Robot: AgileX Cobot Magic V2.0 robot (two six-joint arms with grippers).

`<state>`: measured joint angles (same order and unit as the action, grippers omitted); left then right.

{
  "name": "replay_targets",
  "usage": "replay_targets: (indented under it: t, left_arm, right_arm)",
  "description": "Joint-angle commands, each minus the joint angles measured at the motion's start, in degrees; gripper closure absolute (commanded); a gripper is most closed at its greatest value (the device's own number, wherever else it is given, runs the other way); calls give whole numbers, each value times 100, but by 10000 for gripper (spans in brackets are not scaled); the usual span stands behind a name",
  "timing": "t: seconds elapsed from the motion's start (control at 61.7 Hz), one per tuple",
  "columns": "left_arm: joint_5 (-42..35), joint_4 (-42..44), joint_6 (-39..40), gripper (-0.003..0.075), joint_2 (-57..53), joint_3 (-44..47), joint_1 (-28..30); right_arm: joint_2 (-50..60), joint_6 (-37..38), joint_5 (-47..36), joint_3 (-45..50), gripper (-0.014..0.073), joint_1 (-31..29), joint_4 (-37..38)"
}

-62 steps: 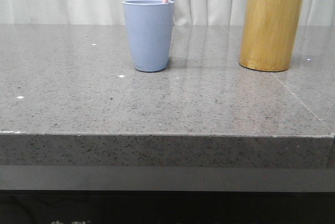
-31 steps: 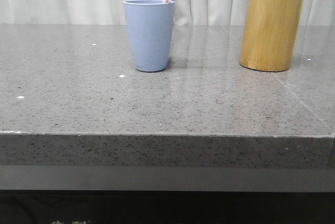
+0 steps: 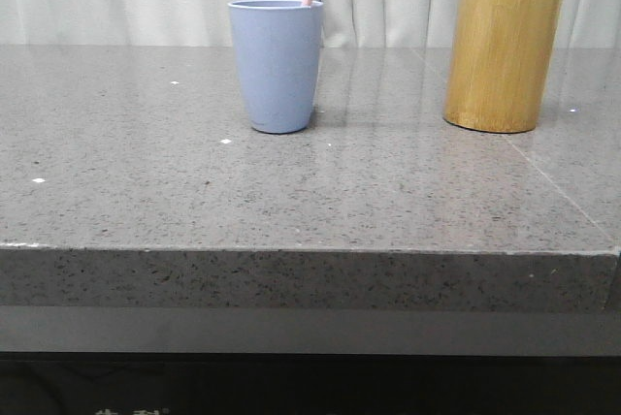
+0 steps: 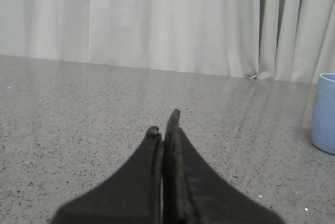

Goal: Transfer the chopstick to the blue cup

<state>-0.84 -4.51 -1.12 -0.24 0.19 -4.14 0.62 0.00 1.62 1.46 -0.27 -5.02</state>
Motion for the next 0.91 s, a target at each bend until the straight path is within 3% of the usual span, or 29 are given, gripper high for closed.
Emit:
replay_targets:
  t: [0.0, 0.891]
  left_arm:
    - [-426, 1, 54, 739, -142, 68, 6]
    - [-426, 1, 54, 739, -142, 68, 6]
  right_arm:
    - [120, 0, -513, -14, 661, -35, 66]
    - [120, 0, -521, -14, 661, 71, 66]
